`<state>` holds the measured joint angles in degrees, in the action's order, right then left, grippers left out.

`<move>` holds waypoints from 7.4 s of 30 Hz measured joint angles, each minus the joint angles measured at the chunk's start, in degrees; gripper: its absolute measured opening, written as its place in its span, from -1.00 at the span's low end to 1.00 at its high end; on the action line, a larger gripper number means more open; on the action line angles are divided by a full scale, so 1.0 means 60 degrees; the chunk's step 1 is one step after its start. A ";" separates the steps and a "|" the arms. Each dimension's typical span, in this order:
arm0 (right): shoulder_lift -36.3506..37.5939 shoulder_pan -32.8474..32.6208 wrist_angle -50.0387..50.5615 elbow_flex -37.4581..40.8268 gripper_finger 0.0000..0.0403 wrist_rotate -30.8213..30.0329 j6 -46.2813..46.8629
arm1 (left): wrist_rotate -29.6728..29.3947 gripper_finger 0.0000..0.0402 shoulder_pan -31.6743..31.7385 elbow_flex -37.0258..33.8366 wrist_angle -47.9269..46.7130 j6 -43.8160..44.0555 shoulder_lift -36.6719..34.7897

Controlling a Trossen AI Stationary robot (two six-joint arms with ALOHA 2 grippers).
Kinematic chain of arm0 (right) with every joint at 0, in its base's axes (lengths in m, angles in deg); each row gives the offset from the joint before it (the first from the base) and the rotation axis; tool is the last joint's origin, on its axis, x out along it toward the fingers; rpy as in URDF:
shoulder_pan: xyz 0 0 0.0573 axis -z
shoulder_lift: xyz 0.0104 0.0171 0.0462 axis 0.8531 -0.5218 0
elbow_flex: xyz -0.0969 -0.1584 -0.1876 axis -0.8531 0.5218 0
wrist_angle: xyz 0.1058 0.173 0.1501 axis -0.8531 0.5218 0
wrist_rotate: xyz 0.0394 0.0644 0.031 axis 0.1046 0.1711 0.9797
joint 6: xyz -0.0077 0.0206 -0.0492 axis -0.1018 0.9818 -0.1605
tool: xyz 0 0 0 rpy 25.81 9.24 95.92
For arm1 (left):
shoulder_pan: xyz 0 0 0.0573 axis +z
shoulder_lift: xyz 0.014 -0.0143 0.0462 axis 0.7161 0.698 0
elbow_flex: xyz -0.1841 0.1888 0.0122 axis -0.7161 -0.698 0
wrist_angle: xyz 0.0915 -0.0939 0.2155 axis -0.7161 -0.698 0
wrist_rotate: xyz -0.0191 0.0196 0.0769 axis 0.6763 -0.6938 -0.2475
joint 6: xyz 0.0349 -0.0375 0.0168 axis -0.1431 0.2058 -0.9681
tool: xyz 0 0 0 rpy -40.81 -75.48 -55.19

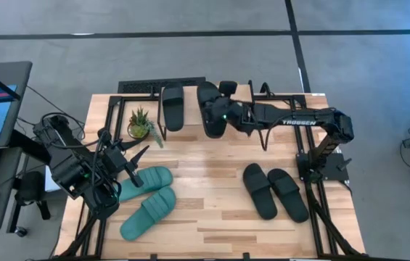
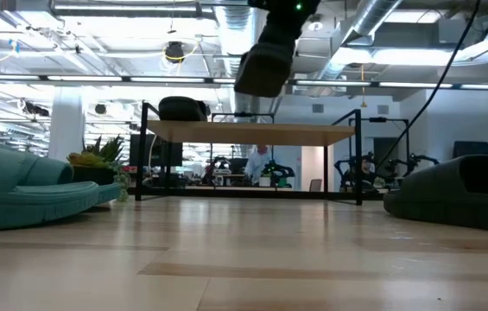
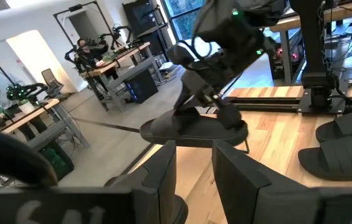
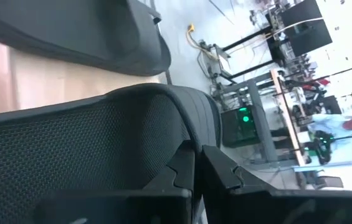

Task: Pick and place slides into the shelf
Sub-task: Put the black slide on the shelf, then put the blue slide under the shelf

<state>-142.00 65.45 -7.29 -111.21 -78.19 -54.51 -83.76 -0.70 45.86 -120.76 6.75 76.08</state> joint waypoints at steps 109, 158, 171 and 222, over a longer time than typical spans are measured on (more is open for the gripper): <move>-0.3311 0.1226 -0.0359 -0.2353 -1.00 0.1624 0.2055 | -0.0569 -0.53 0.0597 0.0000 0.0000 0.0688 0.0004; -0.3290 0.0852 -0.0363 -0.2353 -0.49 0.2567 0.2121 | -0.0151 -0.53 0.0592 0.0000 0.0000 0.0750 0.0005; -0.3159 0.0400 -0.0323 -0.2357 -0.12 0.2159 0.1942 | -0.0145 -0.53 0.0590 0.0000 0.0000 0.0736 0.0007; 0.1636 -0.3437 0.8928 -0.2355 -0.27 0.3249 0.5316 | 0.0031 -0.53 0.0594 0.0000 0.0000 0.0397 0.0029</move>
<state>-132.19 44.83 46.27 -125.34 -58.70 -22.61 -83.57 2.86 45.86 -120.76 9.14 76.25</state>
